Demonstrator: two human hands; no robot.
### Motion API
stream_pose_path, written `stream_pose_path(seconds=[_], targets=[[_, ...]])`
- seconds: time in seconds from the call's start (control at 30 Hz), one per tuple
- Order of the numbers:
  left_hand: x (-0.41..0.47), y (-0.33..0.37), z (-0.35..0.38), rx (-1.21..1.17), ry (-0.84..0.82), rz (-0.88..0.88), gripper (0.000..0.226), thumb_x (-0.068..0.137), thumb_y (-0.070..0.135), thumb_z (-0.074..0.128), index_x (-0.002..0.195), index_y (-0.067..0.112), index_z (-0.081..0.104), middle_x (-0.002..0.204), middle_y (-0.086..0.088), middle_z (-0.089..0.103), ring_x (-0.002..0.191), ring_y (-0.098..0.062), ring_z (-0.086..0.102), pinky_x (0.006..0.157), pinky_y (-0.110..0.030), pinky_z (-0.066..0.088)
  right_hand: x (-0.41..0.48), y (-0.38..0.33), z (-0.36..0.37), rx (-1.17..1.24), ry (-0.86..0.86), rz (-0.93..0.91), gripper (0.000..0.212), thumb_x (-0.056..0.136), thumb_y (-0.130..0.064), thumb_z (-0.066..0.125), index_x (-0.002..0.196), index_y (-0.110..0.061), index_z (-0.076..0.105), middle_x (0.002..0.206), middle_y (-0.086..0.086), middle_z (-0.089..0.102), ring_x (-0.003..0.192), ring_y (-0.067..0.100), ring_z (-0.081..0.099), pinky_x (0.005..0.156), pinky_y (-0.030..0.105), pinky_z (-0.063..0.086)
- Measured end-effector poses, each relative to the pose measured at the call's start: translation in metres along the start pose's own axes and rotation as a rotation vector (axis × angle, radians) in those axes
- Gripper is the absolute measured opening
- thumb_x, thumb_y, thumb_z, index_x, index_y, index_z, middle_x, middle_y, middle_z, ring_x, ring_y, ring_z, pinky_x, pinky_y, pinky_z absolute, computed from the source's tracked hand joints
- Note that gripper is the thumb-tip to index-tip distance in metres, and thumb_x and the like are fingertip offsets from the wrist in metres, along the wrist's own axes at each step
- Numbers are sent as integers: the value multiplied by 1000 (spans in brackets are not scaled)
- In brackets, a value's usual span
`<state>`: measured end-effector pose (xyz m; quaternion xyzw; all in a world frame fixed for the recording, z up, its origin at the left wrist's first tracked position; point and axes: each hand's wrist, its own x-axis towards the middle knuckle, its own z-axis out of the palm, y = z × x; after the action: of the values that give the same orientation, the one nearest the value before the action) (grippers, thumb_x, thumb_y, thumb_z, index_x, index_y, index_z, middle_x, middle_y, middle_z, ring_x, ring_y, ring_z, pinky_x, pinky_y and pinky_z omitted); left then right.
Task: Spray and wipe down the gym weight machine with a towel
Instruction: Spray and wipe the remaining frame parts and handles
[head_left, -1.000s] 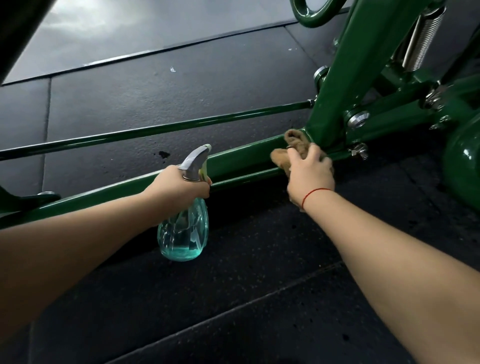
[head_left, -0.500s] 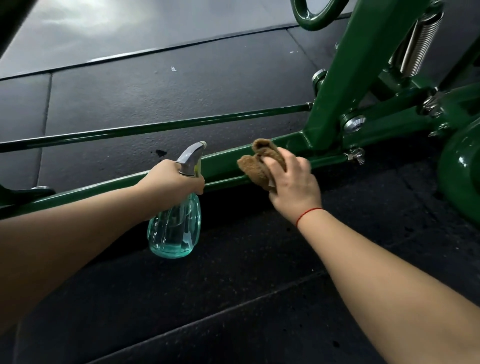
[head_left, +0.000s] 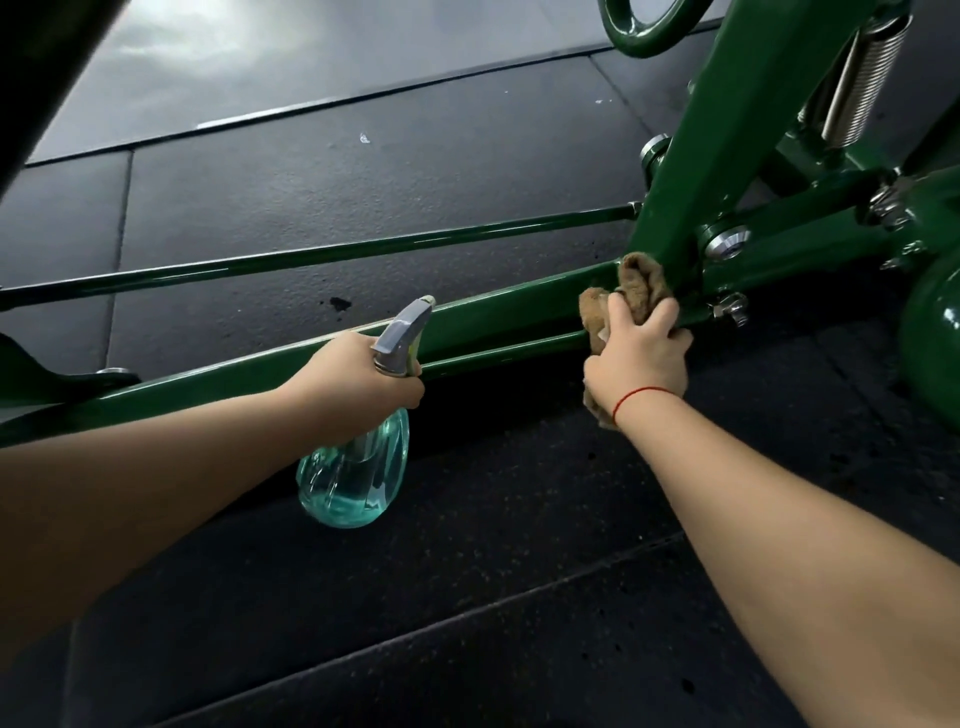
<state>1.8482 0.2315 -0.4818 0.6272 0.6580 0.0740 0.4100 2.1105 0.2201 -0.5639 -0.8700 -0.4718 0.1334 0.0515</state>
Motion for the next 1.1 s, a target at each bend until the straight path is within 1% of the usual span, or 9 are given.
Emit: stream_pose_path(seconds=[0.2, 0.3, 0.4, 0.5, 0.63, 0.8, 0.87, 1.0, 1.1], targets=[[-15, -13, -18, 29, 4, 15, 13, 81, 15, 71, 93, 12, 72, 58, 1, 55, 52, -16, 48, 53, -27, 41, -54, -68, 8, -202, -30, -256, 65, 92, -31, 61, 148, -25, 26, 153, 20, 10, 122, 40, 37, 81, 42, 51], [-20, -20, -32, 20, 22, 11, 10, 79, 16, 72, 89, 14, 74, 67, -5, 62, 58, -21, 54, 58, -30, 46, -77, -95, 6, -166, -107, -400, 64, 91, -27, 60, 147, -25, 29, 154, 18, 13, 126, 41, 35, 83, 42, 49], [-25, -29, -45, -3, 41, 24, 12, 79, 16, 72, 90, 12, 74, 71, -6, 63, 61, -21, 54, 60, -31, 45, -78, -99, -10, -20, -167, -505, 51, 92, -32, 55, 141, -29, 42, 141, 11, 32, 119, 36, 44, 87, 44, 46], [-28, -36, -56, -16, 53, 28, 14, 78, 16, 72, 91, 10, 73, 70, -5, 61, 60, -20, 52, 59, -32, 44, -65, -86, -28, 124, -99, -411, 48, 92, -30, 51, 139, -36, 48, 137, 10, 42, 114, 39, 51, 93, 45, 47], [-37, -49, -68, -35, 50, 22, 14, 79, 16, 72, 93, 11, 73, 70, -5, 61, 59, -20, 51, 57, -31, 44, -43, -64, -40, 140, 78, -192, 55, 91, -23, 56, 143, -36, 47, 150, 8, 34, 122, 40, 44, 96, 46, 44], [-46, -62, -78, -19, 19, 43, 12, 79, 16, 73, 90, 12, 72, 74, -7, 64, 63, -20, 55, 60, -32, 46, -19, -42, -24, 159, -41, 10, 61, 99, -20, 53, 155, -34, 32, 165, 7, 13, 146, 42, 21, 117, 49, 30], [-49, -66, -82, -27, 13, 52, 13, 79, 16, 73, 91, 12, 71, 74, -8, 64, 64, -21, 56, 61, -32, 46, -19, -47, -18, 113, -89, -14, 56, 99, -23, 54, 151, -34, 36, 165, 6, 11, 148, 42, 15, 119, 51, 27], [-52, -73, -89, -40, -6, 61, 14, 80, 15, 73, 93, 10, 70, 72, -7, 62, 64, -21, 55, 59, -32, 45, -38, -83, -16, -69, -155, -149, 45, 93, -31, 61, 135, -30, 45, 150, 14, 28, 130, 44, 37, 105, 49, 41], [-54, -82, -95, -30, -7, 59, 17, 81, 16, 73, 92, 5, 70, 73, -10, 63, 64, -21, 55, 60, -33, 45, -81, -125, -1, -125, -128, -311, 49, 93, -34, 59, 138, -27, 42, 142, 16, 32, 124, 43, 40, 101, 47, 41]])
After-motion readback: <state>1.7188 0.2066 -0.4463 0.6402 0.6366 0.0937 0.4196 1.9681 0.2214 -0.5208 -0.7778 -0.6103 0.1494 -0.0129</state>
